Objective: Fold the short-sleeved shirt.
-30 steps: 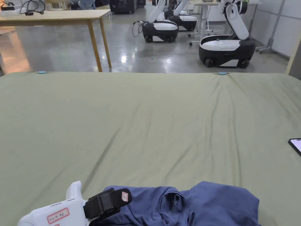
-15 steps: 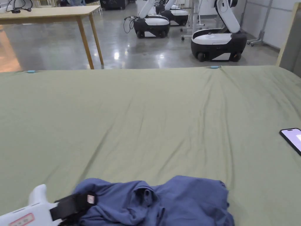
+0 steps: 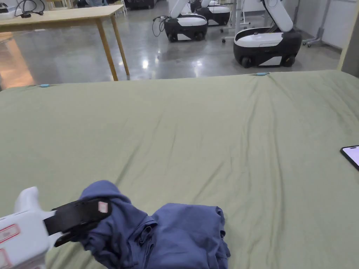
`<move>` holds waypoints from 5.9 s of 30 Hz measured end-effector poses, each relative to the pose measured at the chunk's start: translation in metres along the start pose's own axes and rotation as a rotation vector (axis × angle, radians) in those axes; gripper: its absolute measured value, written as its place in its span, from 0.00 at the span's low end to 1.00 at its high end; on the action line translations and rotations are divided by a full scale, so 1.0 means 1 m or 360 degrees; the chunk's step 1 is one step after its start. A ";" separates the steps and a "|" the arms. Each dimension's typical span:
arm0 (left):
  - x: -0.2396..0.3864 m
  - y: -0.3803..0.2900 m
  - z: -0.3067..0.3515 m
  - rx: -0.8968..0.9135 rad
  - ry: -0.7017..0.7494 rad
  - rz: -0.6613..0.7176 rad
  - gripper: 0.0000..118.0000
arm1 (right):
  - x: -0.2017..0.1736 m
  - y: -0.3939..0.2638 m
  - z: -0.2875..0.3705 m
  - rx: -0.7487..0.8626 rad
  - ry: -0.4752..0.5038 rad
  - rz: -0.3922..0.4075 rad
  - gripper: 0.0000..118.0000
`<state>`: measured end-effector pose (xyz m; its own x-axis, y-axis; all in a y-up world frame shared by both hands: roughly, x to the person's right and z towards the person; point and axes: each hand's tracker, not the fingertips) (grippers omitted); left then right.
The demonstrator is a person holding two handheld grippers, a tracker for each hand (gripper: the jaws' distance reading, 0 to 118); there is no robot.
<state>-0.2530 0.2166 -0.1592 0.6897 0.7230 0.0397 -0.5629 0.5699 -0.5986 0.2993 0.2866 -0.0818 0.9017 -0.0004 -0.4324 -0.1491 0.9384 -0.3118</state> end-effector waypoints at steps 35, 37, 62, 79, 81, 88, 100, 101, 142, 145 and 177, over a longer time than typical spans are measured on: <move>-0.005 -0.033 0.008 -0.0141 -0.0178 0.0059 0.00 | 0.022 -0.026 0.026 -0.0047 -0.0120 -0.0123 0.01; 0.000 -0.038 0.006 -0.0170 -0.0182 0.0068 0.00 | 0.022 -0.025 0.024 -0.0046 -0.0103 -0.0118 0.01; 0.059 -0.064 -0.137 -0.0426 -0.0383 -0.0154 0.00 | 0.013 -0.029 0.035 -0.0085 -0.0151 -0.0139 0.01; -0.039 -0.064 0.032 -0.0066 -0.0045 0.0102 0.00 | -0.053 -0.071 -0.243 -0.0486 0.0537 -0.0519 0.01; -0.042 -0.066 0.029 -0.0074 -0.0051 0.0099 0.00 | -0.053 -0.081 -0.252 -0.0573 0.0556 -0.0583 0.01; -0.043 -0.059 -0.013 -0.0142 -0.0106 0.0051 0.51 | -0.052 -0.083 -0.252 -0.0632 0.0557 -0.0596 0.01; -0.046 -0.060 -0.118 -0.0375 -0.0264 0.0041 0.99 | -0.054 -0.088 -0.249 -0.0595 0.0544 -0.0604 0.01; -0.043 -0.060 -0.122 -0.0415 -0.0319 0.0049 0.97 | -0.054 -0.088 -0.249 -0.0594 0.0546 -0.0612 0.01; -0.359 0.224 0.204 0.0060 0.0088 0.0179 1.00 | -0.123 -0.023 -0.205 -0.0601 0.0562 -0.0673 0.01; -0.309 0.221 0.236 0.0187 0.0359 0.0076 1.00 | -0.117 -0.014 -0.192 -0.0517 0.0619 -0.0678 0.01; 0.198 0.071 -0.079 0.1060 0.0624 -0.1420 0.02 | 0.014 0.159 -0.178 0.0418 -0.0300 0.0002 0.01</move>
<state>-0.1205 0.3694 -0.2567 0.9868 -0.1377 -0.0854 0.1428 0.9881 0.0567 0.2159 0.3744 -0.2877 0.9645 0.0417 -0.2608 -0.0625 0.9954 -0.0720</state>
